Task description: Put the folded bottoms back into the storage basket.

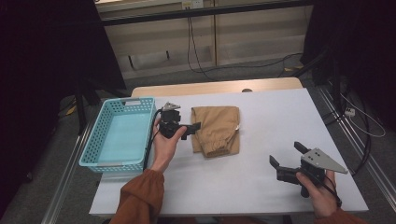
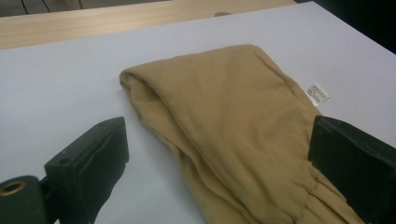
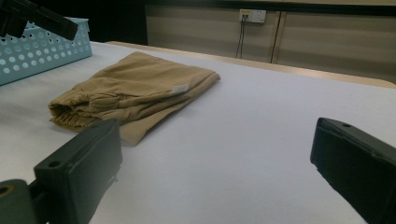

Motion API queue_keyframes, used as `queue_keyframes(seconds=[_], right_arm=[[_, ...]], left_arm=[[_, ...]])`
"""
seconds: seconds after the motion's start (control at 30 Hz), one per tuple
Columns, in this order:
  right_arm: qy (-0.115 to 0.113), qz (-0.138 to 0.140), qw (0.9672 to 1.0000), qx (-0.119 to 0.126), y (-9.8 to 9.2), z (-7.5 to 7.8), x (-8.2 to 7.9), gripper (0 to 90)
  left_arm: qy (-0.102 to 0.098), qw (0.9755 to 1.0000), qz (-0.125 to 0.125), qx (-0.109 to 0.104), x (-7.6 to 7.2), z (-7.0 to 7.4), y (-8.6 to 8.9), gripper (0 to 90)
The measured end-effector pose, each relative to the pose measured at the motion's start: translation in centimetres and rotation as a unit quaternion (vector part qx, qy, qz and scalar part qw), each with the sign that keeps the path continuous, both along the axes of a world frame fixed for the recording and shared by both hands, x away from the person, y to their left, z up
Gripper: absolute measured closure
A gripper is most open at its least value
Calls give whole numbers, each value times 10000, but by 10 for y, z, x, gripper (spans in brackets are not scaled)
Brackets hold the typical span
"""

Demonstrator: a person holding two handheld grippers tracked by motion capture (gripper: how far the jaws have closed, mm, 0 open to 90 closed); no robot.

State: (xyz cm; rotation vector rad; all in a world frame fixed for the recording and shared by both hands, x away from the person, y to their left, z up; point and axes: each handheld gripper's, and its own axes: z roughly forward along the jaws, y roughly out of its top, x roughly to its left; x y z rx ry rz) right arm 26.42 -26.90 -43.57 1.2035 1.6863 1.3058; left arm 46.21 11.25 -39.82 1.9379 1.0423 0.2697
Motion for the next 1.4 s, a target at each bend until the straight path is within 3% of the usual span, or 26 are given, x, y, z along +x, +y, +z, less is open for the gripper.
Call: queue_keyframes(seconds=[0.13,0.17,0.4,0.5,0.53,0.6,0.63,0.83,0.93,1.0,1.2,1.4], right_arm=[[17,18,10000,-8,0,0,0,19],[19,11,10000,1,1,0,0,19],[21,26,10000,3,0,0,0,19],[25,30,10000,3,1,0,0,19],[23,39,10000,-7,1,0,0,19],[34,43,10000,-24,1,-1,0,19],[40,42,10000,-41,1,-1,0,19],[59,53,10000,-33,1,-1,0,19],[92,56,9999,-30,1,-1,0,19],[97,74,9999,-25,2,-2,1,19],[98,78,9999,-43,2,-2,1,19],[102,79,9999,-50,1,-2,1,19]], left_arm=[[27,10000,44,26,5,-2,-2,68],[132,9998,87,133,7,-4,-2,79],[326,9993,169,67,20,-16,-3,77],[580,9981,224,48,26,-18,-8,61],[580,9981,224,48,26,-18,-8,61],[544,9979,247,260,28,-19,-12,72],[664,9971,295,223,30,-23,-14,76],[918,9949,337,244,35,-34,-16,76],[967,9942,318,355,37,-39,-16,110],[1105,9928,328,318,38,-42,-16,145],[1169,9918,467,212,40,-45,-16,196],[1292,9904,443,198,42,-52,-18,267]])
